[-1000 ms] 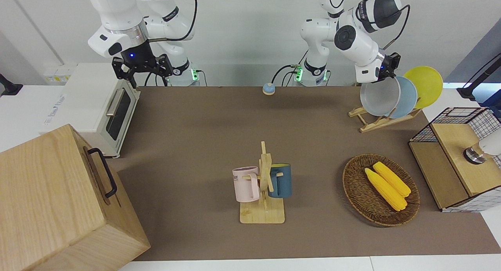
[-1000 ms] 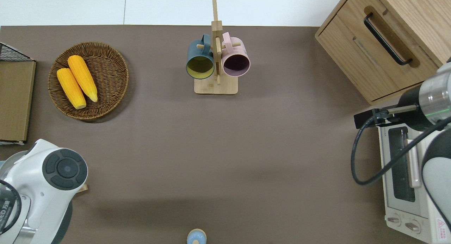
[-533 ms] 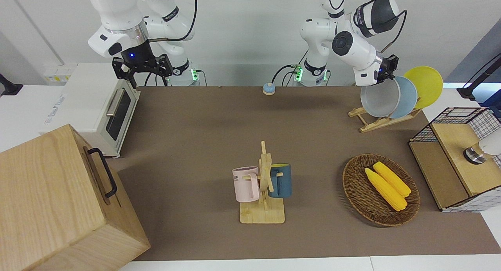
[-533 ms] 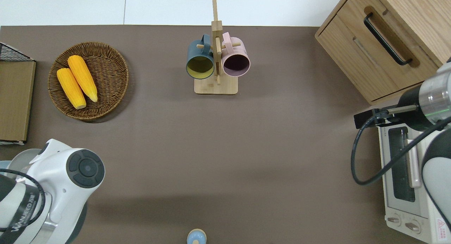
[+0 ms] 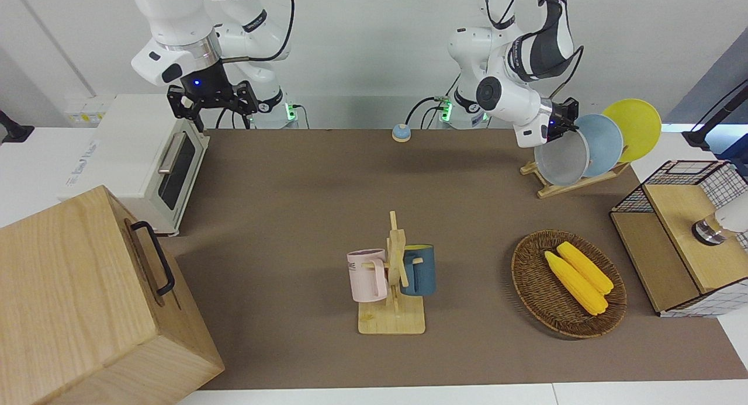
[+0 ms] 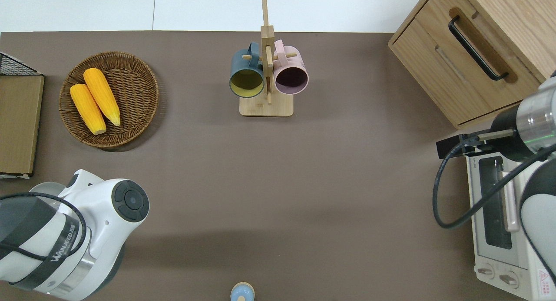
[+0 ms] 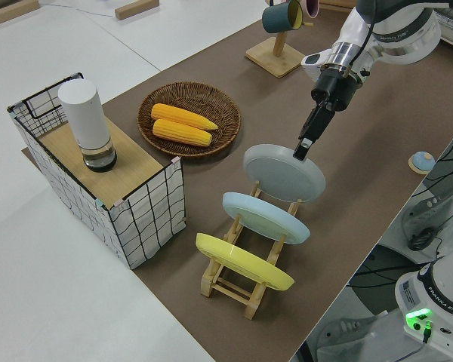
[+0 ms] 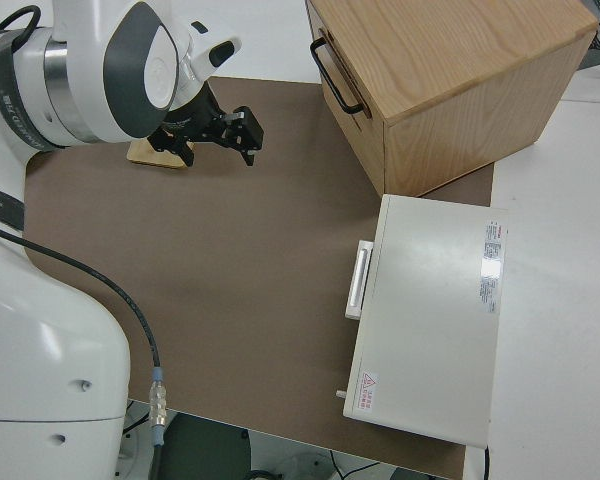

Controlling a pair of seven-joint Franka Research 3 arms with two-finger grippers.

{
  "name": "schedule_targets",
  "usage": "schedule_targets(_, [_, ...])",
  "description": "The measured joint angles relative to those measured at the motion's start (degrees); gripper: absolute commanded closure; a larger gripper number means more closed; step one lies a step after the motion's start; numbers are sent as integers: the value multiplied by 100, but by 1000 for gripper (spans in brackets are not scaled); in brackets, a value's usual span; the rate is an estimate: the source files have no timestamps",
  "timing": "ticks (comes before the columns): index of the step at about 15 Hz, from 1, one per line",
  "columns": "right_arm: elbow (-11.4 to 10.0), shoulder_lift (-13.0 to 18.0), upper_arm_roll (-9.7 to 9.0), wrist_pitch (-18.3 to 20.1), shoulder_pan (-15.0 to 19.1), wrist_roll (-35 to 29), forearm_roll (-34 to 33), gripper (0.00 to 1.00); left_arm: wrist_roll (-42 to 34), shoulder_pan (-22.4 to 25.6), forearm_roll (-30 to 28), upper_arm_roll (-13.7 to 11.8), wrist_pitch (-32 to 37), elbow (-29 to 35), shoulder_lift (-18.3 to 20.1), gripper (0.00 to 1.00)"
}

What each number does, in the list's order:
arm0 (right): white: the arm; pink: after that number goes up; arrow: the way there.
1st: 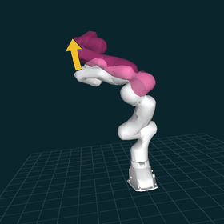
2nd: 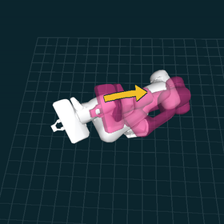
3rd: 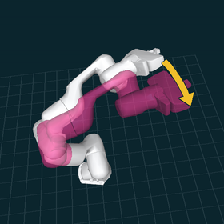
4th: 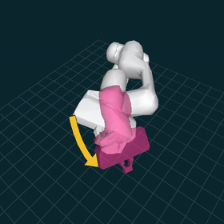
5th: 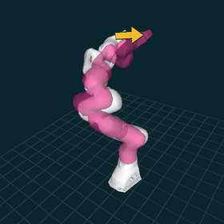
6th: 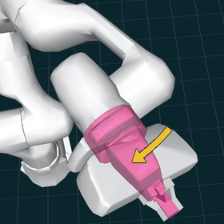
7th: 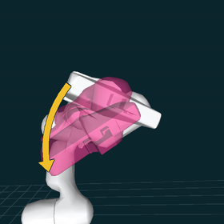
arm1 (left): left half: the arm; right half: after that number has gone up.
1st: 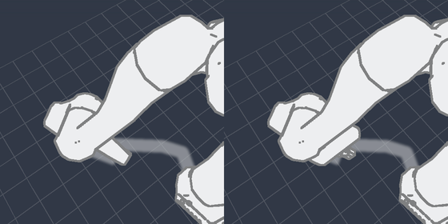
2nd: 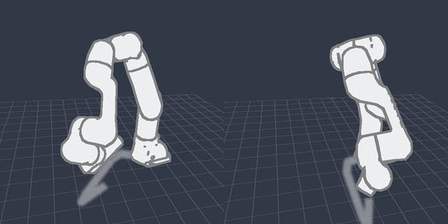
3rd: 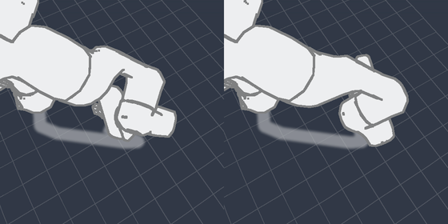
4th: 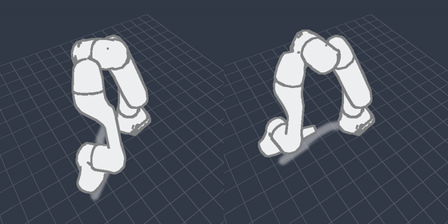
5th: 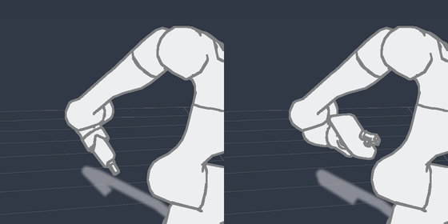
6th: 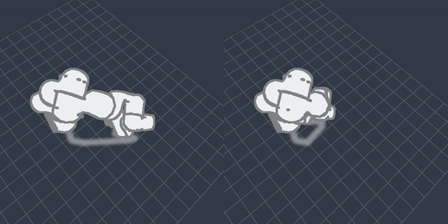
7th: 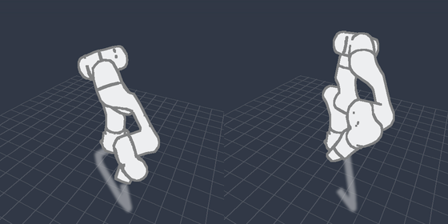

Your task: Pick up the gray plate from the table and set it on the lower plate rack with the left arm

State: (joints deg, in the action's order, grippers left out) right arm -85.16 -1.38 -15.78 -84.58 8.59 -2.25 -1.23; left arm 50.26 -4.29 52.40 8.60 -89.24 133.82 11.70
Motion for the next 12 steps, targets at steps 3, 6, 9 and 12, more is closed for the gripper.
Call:
schedule_targets(3, [0,0,0,0,0,0,0,17,44,0,12,0,-40,4,-64,1000])
schedule_targets(6, [0,0,0,0,0,0,0,17,111,0,12,0,-123,8,-123,1000])
schedule_targets(9, [0,0,0,0,0,0,0,17,261,0,12,0,-190,24,-215,1000])
schedule_targets(12, [0,0,0,0,0,0,0,17,319,0,13,1,-218,36,-270,841])
